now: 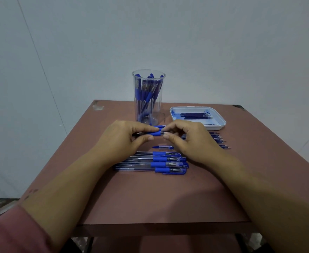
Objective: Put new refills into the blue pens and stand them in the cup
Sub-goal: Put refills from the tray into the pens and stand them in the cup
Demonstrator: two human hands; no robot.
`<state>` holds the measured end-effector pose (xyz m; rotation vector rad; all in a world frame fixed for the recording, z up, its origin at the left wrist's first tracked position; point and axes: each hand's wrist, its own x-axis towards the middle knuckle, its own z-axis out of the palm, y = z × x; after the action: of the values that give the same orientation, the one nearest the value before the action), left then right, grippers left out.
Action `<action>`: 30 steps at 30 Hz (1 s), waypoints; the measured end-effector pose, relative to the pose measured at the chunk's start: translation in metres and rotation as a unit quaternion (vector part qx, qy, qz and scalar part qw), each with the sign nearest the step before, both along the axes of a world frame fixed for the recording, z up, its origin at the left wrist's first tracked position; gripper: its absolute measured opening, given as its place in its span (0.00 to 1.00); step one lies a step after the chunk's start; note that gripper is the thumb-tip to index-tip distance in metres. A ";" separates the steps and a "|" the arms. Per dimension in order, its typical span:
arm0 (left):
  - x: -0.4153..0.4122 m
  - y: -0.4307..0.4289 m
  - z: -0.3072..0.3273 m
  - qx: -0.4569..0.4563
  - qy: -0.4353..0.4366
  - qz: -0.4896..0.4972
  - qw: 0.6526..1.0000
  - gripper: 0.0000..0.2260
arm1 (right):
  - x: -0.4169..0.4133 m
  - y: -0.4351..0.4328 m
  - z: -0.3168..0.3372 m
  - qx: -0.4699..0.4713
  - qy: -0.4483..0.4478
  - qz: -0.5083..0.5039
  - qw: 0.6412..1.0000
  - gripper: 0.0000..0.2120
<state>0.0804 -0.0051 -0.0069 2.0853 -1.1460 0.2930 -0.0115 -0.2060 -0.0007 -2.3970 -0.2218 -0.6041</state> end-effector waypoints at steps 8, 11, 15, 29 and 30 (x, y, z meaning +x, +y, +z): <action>0.006 0.003 0.000 0.012 0.051 0.034 0.998 0.11 | 0.000 -0.006 0.004 -0.003 -0.042 -0.029 0.999 0.07; 0.006 0.005 0.001 0.034 0.037 0.051 0.997 0.11 | 0.004 -0.013 0.002 -0.097 0.002 -0.034 0.995 0.07; 0.006 0.007 0.003 0.049 0.028 0.067 0.996 0.12 | 0.007 -0.011 0.004 -0.218 0.059 -0.004 0.974 0.09; 0.004 0.002 0.000 0.011 0.044 0.011 0.999 0.12 | -0.001 0.001 0.007 -0.082 -0.020 -0.011 0.996 0.11; 0.003 0.001 0.000 0.007 0.044 0.011 0.999 0.12 | 0.000 0.000 0.006 -0.080 -0.030 -0.011 0.996 0.10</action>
<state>0.0838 -0.0037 -0.0072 2.1029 -1.0769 0.2017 -0.0117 -0.2061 0.0055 -2.5395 -0.2785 -0.6922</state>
